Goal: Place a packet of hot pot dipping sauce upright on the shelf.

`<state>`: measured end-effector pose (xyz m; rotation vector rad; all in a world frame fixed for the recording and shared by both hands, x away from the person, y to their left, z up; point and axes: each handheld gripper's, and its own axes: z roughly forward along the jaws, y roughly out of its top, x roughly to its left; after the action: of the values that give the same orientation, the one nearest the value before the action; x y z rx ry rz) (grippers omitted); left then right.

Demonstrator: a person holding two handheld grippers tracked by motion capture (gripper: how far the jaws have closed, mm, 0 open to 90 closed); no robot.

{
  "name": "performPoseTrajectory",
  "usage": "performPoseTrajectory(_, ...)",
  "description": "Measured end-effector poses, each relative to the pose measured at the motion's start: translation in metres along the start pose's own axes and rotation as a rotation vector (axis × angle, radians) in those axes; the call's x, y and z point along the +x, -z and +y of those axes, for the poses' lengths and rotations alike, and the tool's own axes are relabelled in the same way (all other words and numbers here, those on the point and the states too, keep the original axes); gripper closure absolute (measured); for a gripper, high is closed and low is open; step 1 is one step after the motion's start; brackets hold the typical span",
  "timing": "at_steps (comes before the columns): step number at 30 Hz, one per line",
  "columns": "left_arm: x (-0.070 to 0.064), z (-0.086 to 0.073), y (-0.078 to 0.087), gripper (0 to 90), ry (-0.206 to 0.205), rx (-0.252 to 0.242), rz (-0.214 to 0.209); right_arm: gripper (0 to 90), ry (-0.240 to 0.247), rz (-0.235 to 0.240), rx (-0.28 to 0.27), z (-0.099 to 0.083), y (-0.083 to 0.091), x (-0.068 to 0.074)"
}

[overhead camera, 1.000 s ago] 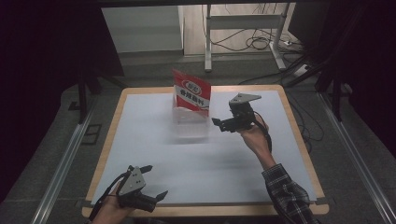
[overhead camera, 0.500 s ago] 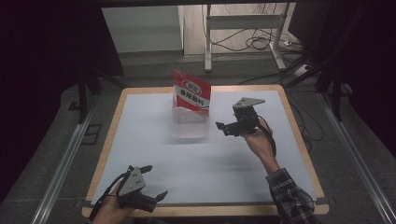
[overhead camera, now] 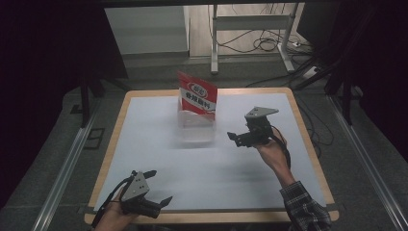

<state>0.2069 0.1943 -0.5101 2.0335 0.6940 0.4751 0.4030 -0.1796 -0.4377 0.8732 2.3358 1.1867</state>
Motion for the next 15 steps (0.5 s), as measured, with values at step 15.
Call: performPoseTrajectory(15, 0.0, 0.0, 0.0, 2.4, 0.0, 0.002, 0.002, 3.9, -0.002, -0.036, 0.006, -0.019, 0.031, 0.003)
